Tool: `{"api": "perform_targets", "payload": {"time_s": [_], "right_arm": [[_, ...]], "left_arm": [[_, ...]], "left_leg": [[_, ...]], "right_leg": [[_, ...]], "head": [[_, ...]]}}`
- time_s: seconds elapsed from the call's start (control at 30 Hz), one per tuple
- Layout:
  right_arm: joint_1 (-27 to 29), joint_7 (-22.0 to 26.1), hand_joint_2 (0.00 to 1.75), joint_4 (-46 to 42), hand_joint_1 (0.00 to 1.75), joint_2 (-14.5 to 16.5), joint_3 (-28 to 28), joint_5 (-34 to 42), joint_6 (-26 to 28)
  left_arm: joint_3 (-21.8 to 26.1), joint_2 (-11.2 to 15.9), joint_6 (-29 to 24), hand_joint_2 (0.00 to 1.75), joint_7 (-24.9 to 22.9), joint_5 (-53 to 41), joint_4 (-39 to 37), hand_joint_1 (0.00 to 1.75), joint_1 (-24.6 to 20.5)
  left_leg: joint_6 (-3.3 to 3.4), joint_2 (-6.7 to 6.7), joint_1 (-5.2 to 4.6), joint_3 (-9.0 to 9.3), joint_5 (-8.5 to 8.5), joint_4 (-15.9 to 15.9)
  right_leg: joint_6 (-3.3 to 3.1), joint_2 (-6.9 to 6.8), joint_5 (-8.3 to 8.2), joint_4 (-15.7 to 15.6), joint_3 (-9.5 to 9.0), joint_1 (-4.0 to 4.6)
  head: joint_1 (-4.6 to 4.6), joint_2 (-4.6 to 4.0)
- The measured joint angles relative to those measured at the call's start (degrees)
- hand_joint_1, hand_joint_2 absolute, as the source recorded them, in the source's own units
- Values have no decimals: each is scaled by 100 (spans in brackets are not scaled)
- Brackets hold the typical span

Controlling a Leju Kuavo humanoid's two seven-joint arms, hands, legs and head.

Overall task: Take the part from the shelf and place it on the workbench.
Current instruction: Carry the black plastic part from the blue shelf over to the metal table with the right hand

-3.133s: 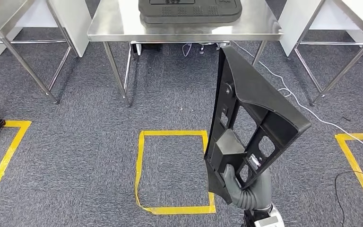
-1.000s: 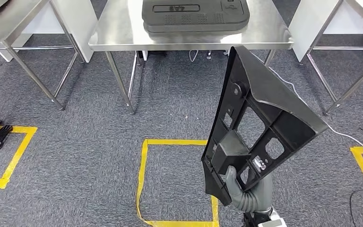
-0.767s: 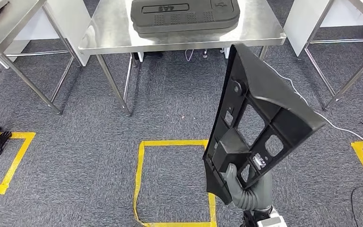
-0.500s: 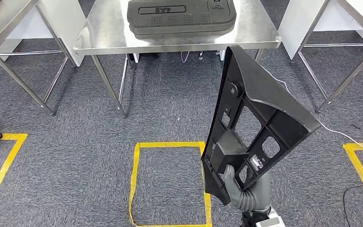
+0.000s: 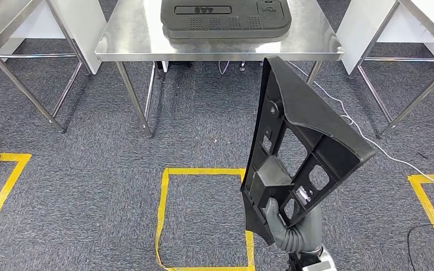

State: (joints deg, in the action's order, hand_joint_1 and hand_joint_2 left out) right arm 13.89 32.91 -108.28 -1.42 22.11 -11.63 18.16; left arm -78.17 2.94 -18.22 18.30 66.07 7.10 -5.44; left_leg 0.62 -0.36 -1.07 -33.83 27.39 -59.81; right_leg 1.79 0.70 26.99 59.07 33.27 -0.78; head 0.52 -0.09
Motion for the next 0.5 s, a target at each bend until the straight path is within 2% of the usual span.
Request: {"api": "perform_targets", "payload": {"time_s": [0.5], "right_arm": [[0,-27,175,4,175,-2,3,8,0]], "left_arm": [[-26,-10,26,175,43,0,0,0,0]], "left_leg": [[15,1,4,4,0,-2]], "right_leg": [[6,0,-4,-4,-3,4]], "head": [[3,0]]}}
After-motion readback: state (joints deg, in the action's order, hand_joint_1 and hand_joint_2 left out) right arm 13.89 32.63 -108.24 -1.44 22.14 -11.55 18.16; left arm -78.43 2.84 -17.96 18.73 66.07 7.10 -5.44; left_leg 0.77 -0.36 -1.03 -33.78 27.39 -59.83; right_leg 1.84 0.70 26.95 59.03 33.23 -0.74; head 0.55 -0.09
